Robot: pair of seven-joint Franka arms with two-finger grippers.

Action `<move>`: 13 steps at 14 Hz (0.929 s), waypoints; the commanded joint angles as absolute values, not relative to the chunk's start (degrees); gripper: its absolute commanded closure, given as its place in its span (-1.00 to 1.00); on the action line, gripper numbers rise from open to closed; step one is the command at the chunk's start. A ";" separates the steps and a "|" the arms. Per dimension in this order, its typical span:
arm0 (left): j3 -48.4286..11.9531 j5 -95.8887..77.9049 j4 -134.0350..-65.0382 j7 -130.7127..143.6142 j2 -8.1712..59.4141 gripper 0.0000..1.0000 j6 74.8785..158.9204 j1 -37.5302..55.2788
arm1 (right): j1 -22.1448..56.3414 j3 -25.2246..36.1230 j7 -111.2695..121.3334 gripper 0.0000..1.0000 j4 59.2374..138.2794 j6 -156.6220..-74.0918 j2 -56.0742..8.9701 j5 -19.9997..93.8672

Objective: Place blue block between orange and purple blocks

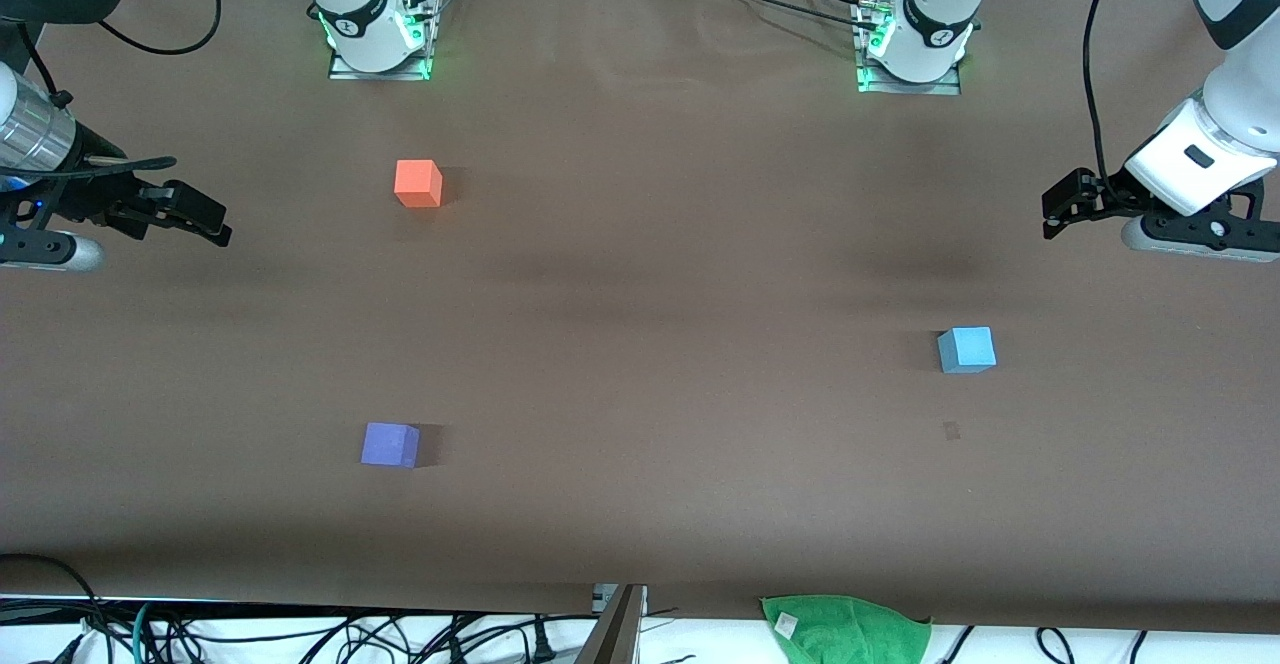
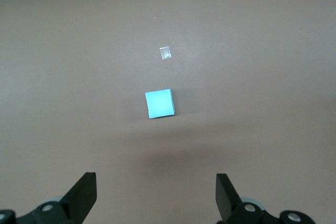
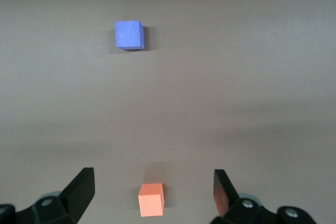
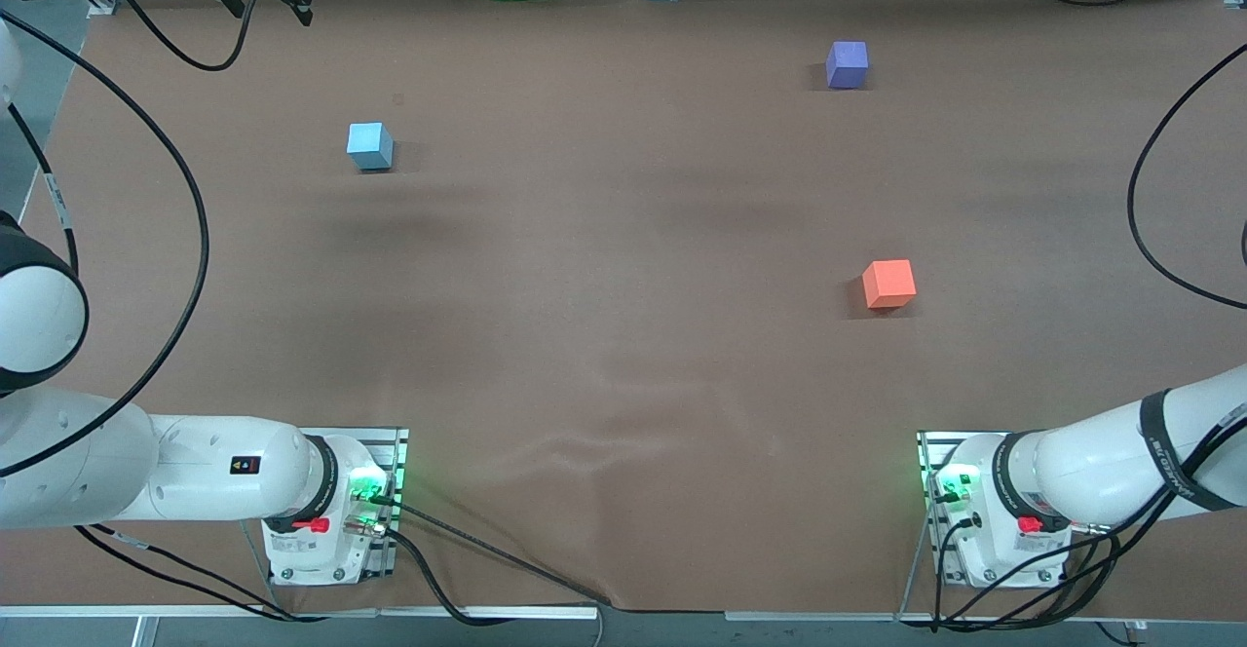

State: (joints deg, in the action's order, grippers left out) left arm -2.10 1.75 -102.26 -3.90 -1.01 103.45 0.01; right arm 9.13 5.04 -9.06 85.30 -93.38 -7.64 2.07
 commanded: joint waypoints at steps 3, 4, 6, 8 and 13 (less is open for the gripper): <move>-2.11 0.26 -101.78 -4.05 -1.58 -1.00 100.72 -0.35 | 9.05 4.83 -8.53 -0.99 85.08 -92.37 -6.86 2.02; -2.20 0.35 -100.82 -3.26 -1.32 -1.00 100.64 -0.35 | 9.05 4.83 -8.53 -0.99 85.08 -92.37 -6.86 2.11; -2.29 0.26 -100.90 -2.99 -0.97 -1.00 99.15 -0.35 | 9.05 4.83 -8.53 -0.99 85.08 -92.29 -6.86 2.11; -2.29 0.44 -100.81 -2.81 -0.88 -1.00 98.09 -0.44 | 9.05 4.92 -8.53 -0.99 85.08 -92.29 -6.86 2.11; -2.02 0.44 -99.06 -2.81 -0.27 -1.00 95.01 -0.44 | 9.05 4.92 -8.53 -0.99 85.08 -92.20 -6.86 2.11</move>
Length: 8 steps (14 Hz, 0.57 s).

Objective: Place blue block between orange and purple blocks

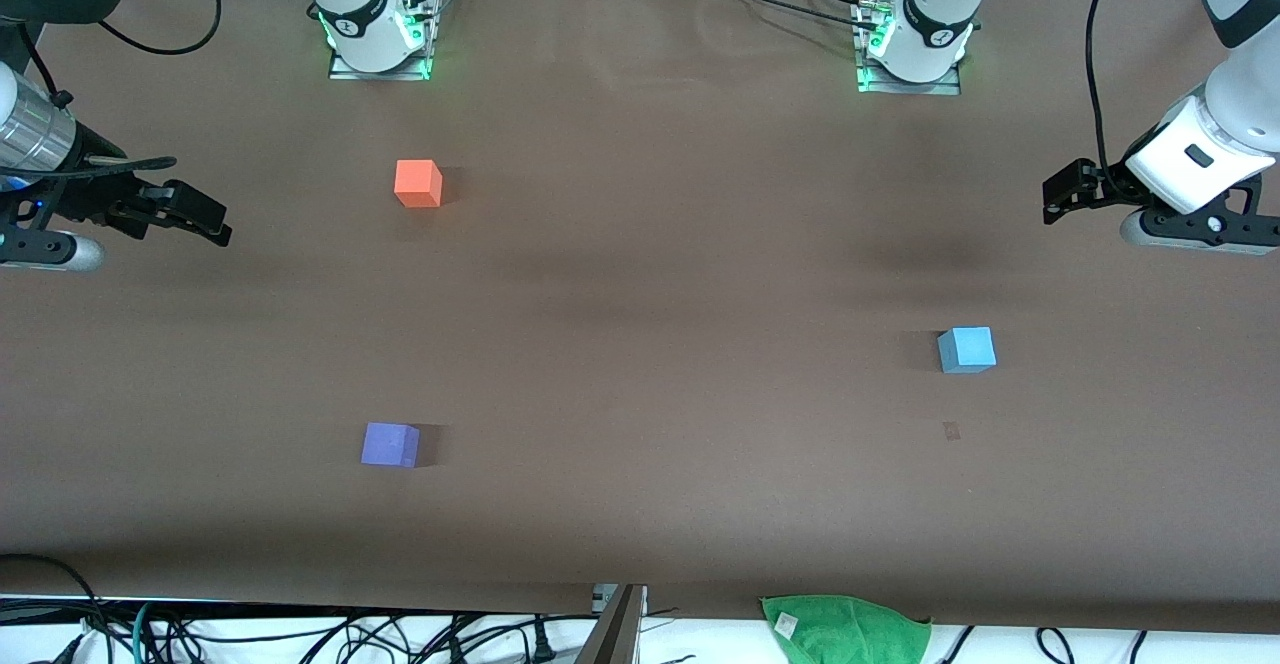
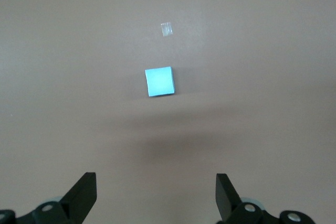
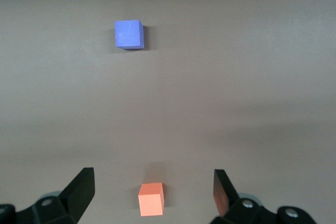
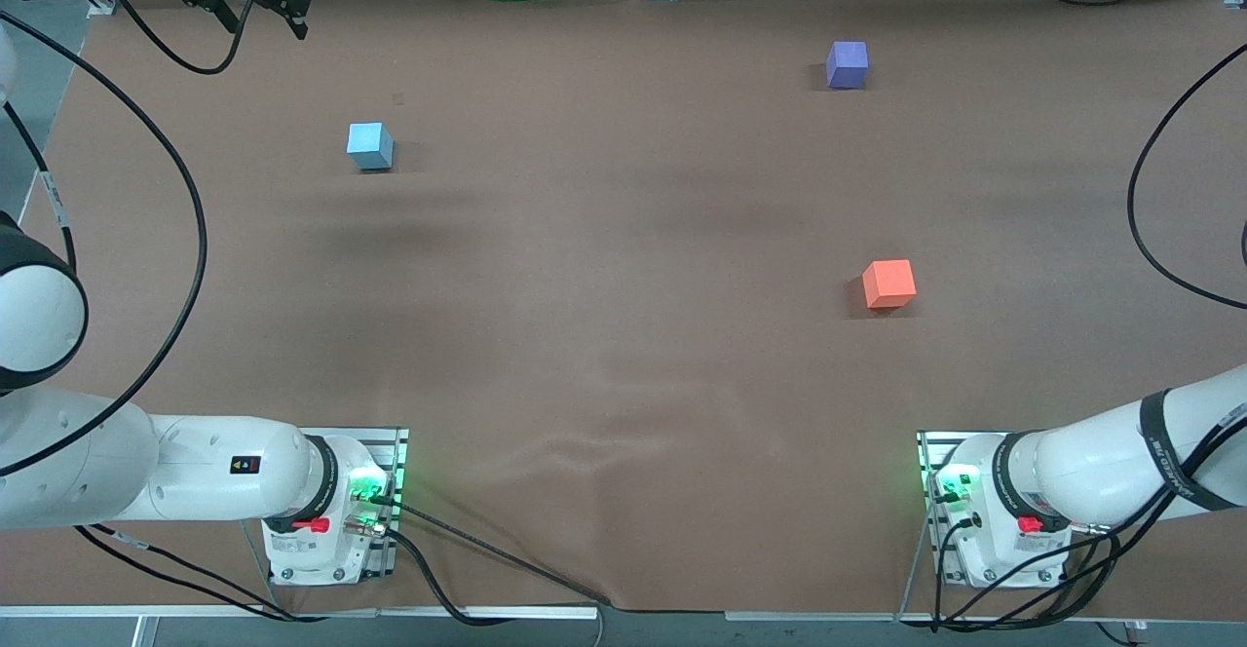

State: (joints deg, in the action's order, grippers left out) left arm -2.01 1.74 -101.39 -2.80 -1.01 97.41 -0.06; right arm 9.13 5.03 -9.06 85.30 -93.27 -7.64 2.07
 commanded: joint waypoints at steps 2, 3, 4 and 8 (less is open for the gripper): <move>-2.11 0.44 -96.87 -2.99 0.96 -1.00 94.83 -0.35 | 9.05 4.92 -8.53 -0.99 85.08 -92.20 -6.86 2.11; -2.28 0.96 -95.90 -2.99 1.58 -1.00 94.57 -0.26 | 9.05 5.01 -8.53 -0.99 85.08 -92.20 -6.86 2.11; -2.37 1.05 -95.63 -3.16 1.84 -1.00 93.96 -0.26 | 9.05 5.01 -8.53 -0.99 85.08 -92.20 -6.94 2.11; -2.37 1.05 -95.71 -3.52 1.93 -1.00 94.13 -0.35 | 9.05 5.01 -8.53 -0.99 85.08 -92.28 -6.86 2.11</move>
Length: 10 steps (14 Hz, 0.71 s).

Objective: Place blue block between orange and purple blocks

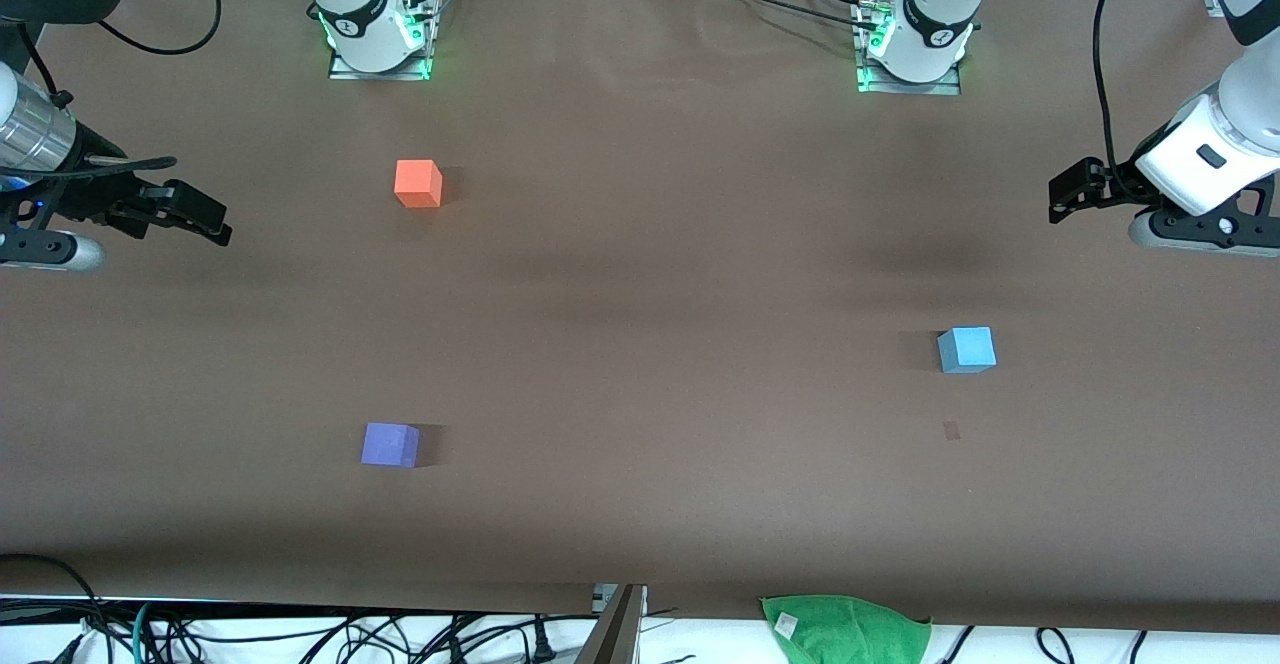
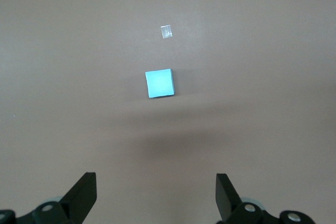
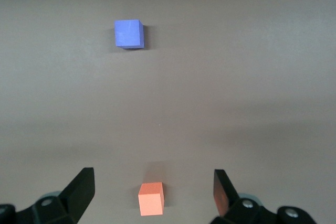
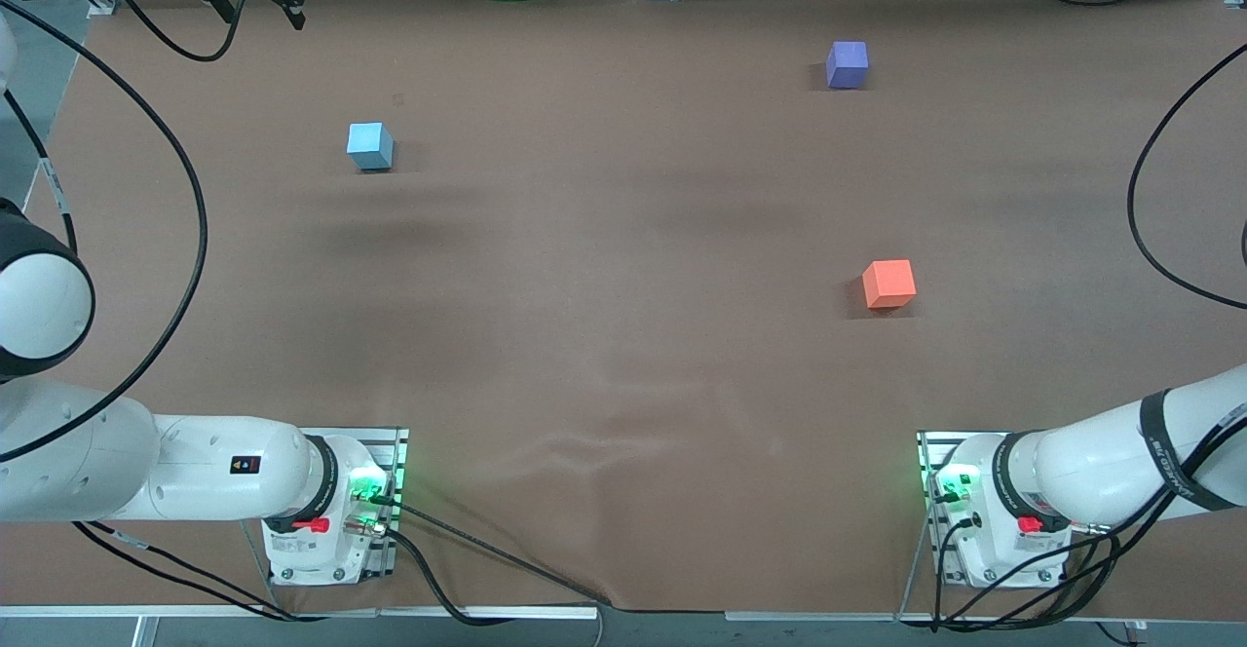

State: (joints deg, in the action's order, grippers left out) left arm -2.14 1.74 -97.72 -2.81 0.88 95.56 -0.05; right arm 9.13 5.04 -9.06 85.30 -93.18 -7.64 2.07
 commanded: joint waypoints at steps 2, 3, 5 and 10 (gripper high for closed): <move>-2.37 1.05 -95.71 -3.52 2.11 -1.00 94.13 -0.35 | 9.05 5.10 -8.53 -0.99 85.08 -92.29 -6.94 2.20; -2.37 1.05 -95.80 -3.52 2.11 -1.00 94.04 -0.35 | 8.97 5.10 -8.53 -0.99 85.08 -92.29 -6.86 2.11; -2.37 1.05 -96.06 -3.43 2.11 -1.00 94.13 -0.35 | 9.05 5.10 -8.53 -0.99 85.08 -92.29 -6.86 2.20; -2.46 1.05 -96.42 -3.08 2.02 -1.00 93.96 -0.35 | 9.05 5.19 -8.53 -0.99 85.08 -92.29 -6.94 2.20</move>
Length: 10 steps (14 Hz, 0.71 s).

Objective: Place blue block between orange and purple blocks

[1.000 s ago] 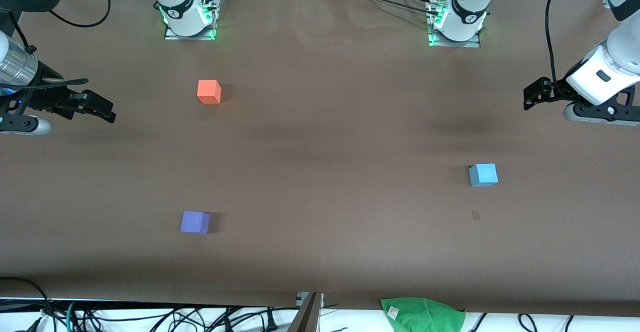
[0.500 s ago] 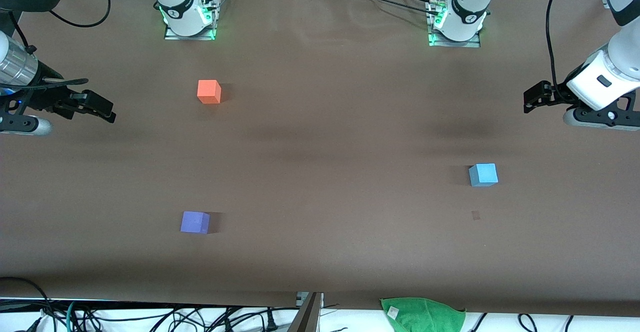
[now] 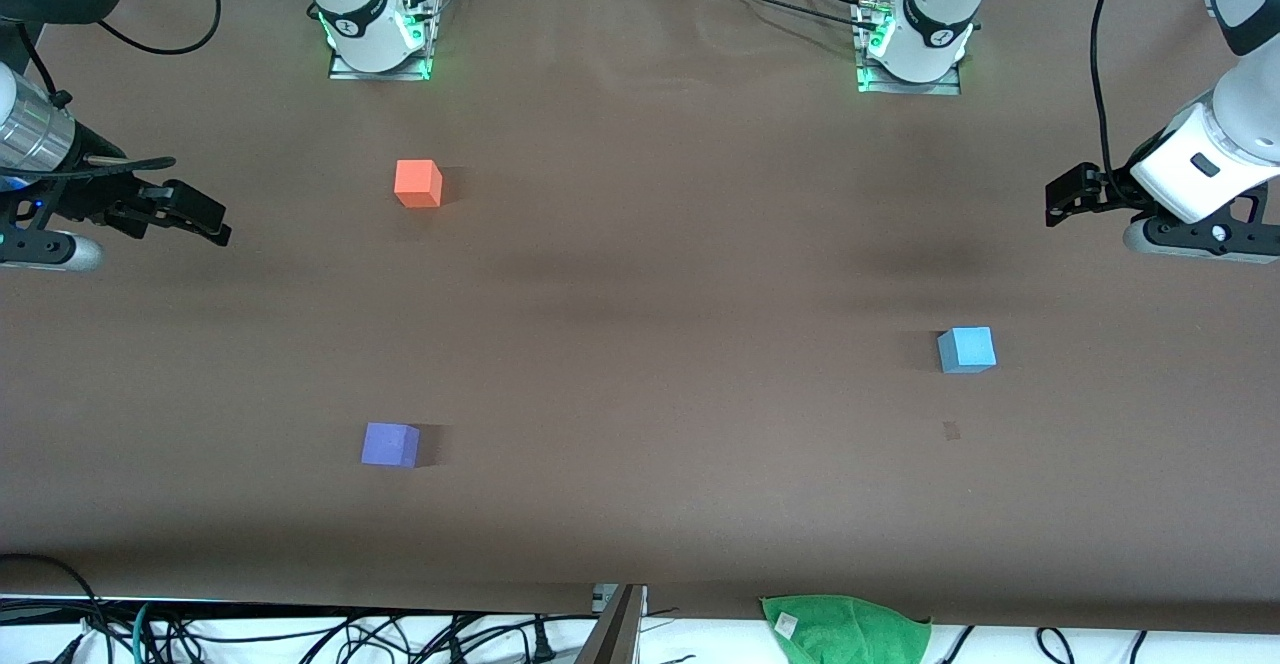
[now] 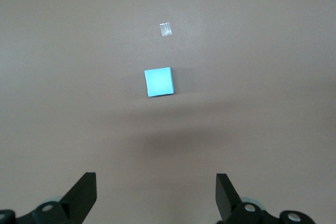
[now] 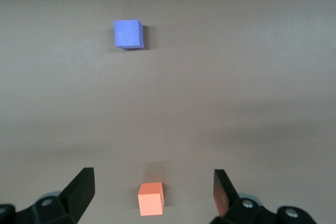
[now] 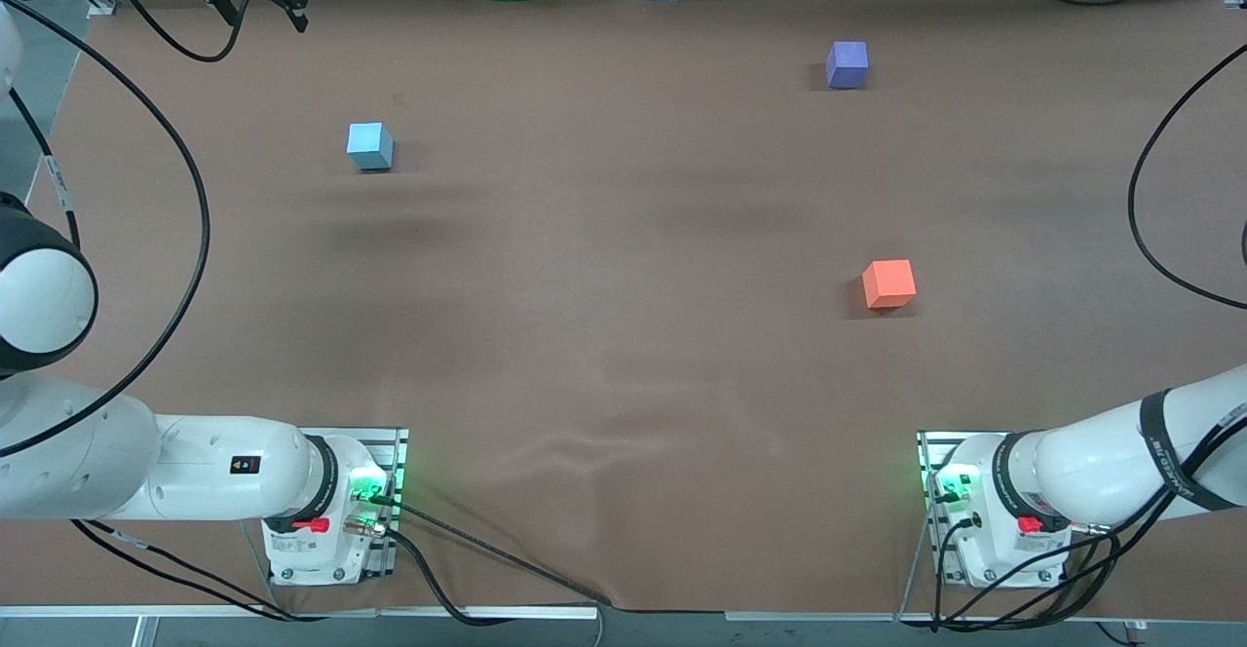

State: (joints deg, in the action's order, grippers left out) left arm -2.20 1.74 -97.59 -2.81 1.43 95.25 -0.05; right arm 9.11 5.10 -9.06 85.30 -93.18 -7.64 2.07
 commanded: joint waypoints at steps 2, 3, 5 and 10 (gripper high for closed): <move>-2.46 1.05 -96.68 -3.16 1.93 -1.00 93.78 -0.44 | 8.97 5.19 -8.53 -0.99 85.08 -92.29 -6.86 2.20; -2.46 1.05 -96.68 -3.16 2.02 -1.00 93.87 -0.44 | 9.05 5.19 -8.53 -0.99 85.08 -92.29 -6.86 2.20; -2.46 1.05 -96.85 -3.16 3.50 -1.00 94.22 -0.44 | 8.96 5.19 -8.53 -0.99 85.08 -92.29 -6.94 2.11; -2.37 0.88 -103.24 -3.69 10.18 -1.00 112.27 -2.20 | 9.05 5.19 -8.53 -0.99 85.08 -92.29 -6.86 2.20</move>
